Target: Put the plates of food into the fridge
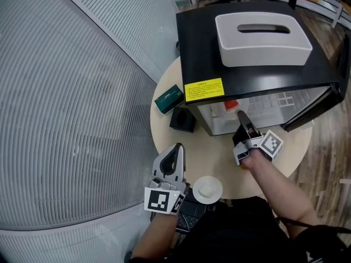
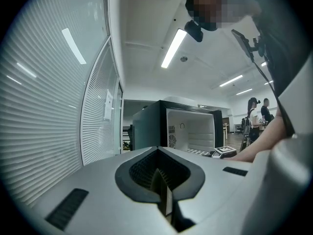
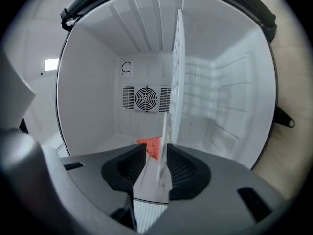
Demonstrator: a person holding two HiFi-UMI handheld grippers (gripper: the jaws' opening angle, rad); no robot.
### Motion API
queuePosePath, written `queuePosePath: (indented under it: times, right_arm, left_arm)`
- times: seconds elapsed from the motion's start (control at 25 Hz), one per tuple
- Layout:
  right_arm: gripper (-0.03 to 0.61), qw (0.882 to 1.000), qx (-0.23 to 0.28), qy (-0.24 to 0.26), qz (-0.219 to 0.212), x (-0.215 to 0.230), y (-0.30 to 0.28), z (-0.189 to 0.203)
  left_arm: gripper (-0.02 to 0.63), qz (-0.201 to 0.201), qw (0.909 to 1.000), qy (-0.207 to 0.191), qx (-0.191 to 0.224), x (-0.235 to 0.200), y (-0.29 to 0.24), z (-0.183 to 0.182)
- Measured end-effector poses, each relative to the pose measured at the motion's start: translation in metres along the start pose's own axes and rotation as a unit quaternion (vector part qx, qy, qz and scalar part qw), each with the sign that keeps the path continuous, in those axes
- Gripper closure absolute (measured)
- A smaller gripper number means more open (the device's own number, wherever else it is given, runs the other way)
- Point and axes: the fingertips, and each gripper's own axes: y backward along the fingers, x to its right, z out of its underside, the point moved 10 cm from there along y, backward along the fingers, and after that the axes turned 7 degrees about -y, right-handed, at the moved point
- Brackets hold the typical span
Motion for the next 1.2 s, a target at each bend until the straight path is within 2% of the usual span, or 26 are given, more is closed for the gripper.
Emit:
queuePosePath:
  times: [0.4, 0.64, 0.84, 1.0, 1.2]
  right_arm:
    - [0.456, 1.000, 0.007, 0.023, 0.001, -0.007, 0.029, -0.010]
    - [0.456, 0.995, -0.012, 0.102, 0.008, -0.009, 0.064, -0.031]
    - [0.456, 0.988, -0.036, 0.149, 0.005, -0.015, 0.090, -0.039]
    - [0.456, 0.974, -0.045, 0.220, 0.044, -0.018, 0.115, -0.044]
    - [0.456, 0.939, -0.088, 0.331, 0.044, -0.027, 0.134, -0.039]
  left_arm:
    - [0.611, 0.006, 0.9999, 0.006, 0.010, 0.010, 0.007, -0.004]
    - [0.611, 0.009, 0.9998, 0.003, 0.017, 0.015, 0.012, -0.009]
    - [0.611, 0.014, 0.9997, -0.008, 0.018, 0.024, 0.015, -0.012]
    - [0.611, 0.028, 0.9990, -0.007, 0.034, 0.032, 0.019, -0.018]
    - [0.611, 0.030, 0.9980, 0.008, 0.055, 0.042, 0.028, -0.020]
